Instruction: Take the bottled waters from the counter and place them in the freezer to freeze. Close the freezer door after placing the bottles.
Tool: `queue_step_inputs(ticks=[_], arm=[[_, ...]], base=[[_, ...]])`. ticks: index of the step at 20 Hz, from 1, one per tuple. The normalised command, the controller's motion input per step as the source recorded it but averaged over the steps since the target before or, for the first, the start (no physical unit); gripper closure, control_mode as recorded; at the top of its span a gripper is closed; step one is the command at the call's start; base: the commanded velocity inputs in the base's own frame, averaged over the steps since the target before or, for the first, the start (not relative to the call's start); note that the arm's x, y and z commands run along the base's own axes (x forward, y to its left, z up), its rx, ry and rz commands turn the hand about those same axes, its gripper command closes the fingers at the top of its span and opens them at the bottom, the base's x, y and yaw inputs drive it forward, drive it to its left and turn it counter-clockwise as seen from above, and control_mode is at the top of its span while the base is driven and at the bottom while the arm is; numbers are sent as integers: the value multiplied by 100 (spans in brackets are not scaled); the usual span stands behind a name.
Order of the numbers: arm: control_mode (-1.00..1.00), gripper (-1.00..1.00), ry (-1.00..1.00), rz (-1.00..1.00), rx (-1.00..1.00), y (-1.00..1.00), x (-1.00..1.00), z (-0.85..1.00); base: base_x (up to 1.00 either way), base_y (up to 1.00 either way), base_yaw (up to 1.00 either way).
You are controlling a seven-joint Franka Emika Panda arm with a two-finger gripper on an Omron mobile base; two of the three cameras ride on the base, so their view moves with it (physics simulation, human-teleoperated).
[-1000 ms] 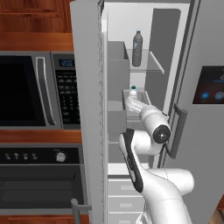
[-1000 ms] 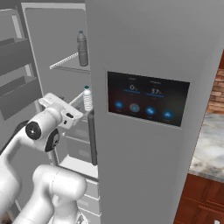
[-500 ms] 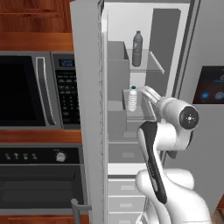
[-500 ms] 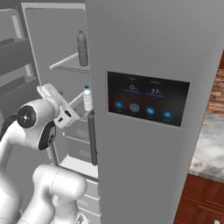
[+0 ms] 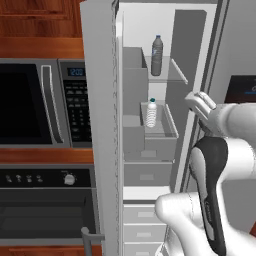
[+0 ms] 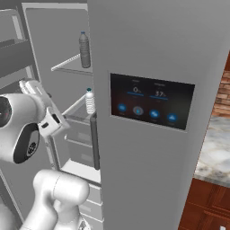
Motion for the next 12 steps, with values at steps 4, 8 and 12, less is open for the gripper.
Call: queue_step_inputs(ticks=[4,8,12], arm=[[-100,-100,-5,9,-23,-24,-66,-5],[-100,-100,-6,15,-34,-24,-40,-2],[-100,-100,9,7,-53,-1,-16,0]], base=[[0,0,0],[0,0,0],[0,0,0]])
